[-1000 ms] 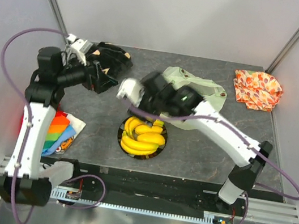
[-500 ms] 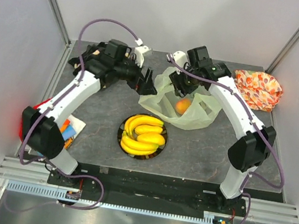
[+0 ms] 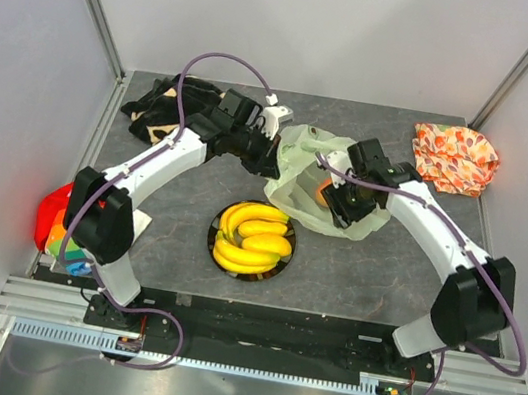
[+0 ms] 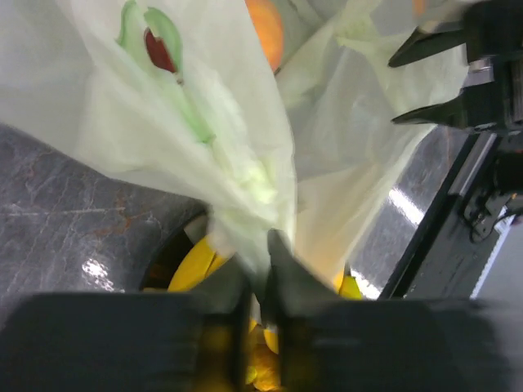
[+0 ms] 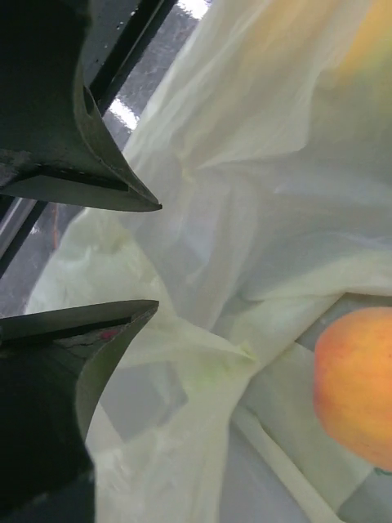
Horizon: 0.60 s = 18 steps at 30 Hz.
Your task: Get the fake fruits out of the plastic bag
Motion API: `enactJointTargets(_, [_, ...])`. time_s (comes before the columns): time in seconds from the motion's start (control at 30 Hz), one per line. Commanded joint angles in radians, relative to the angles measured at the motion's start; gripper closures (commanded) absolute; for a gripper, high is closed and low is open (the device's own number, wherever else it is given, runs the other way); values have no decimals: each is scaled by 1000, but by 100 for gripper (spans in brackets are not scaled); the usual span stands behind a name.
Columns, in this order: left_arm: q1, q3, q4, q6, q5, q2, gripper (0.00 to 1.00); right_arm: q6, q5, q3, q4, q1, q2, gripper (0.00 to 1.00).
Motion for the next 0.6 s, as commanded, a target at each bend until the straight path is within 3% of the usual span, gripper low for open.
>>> enactJointTargets(0.0, [-3, -18, 3, 4, 27, -16, 98, 11, 9, -101, -3, 0, -90, 45])
enactJointTargets(0.13, [-2, -36, -3, 15, 32, -41, 98, 1, 38, -72, 5, -2, -43, 43])
enactJointTargets(0.33, [-12, -53, -16, 52, 25, -36, 98, 0, 54, 103, 81, -8, 31, 38])
enactJointTargets(0.57, [-15, 39, -45, 62, -51, -15, 98, 34, 44, 220, 210, -9, 176, 29])
